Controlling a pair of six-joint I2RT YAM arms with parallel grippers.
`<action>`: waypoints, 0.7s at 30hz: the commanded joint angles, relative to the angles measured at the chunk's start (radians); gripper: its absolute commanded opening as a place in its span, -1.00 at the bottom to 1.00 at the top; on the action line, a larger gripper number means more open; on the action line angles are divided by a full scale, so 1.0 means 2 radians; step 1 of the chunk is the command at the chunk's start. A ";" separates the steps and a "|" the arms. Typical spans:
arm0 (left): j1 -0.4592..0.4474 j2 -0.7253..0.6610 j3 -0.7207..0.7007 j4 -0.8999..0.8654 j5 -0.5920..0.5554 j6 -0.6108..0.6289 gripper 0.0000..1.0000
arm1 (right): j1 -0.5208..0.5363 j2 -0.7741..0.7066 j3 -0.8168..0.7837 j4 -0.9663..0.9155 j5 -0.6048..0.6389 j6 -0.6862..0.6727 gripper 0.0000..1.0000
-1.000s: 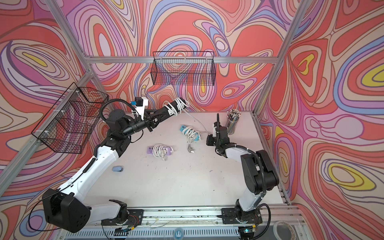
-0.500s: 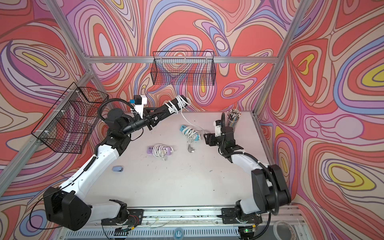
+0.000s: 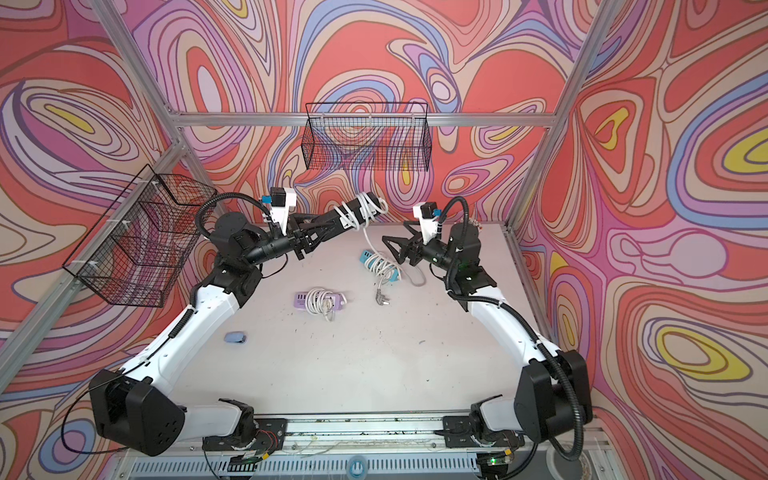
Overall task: Unwrap the cord wrapped around the power strip
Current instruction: Unwrap the power cord from the power strip.
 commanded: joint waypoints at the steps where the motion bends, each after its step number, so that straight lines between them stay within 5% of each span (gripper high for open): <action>1: -0.002 -0.002 0.024 0.043 0.015 -0.008 -1.00 | 0.026 0.034 0.028 0.011 -0.035 -0.004 0.91; 8: -0.002 -0.005 0.024 0.041 0.016 -0.005 -1.00 | 0.057 0.083 0.049 0.038 -0.043 0.016 0.80; 15: -0.002 -0.006 0.024 0.045 0.017 -0.009 -1.00 | 0.058 0.105 0.039 0.061 -0.051 0.037 0.31; 21: -0.002 -0.012 0.022 0.034 0.010 0.005 -1.00 | 0.058 0.103 0.014 0.094 -0.046 0.056 0.29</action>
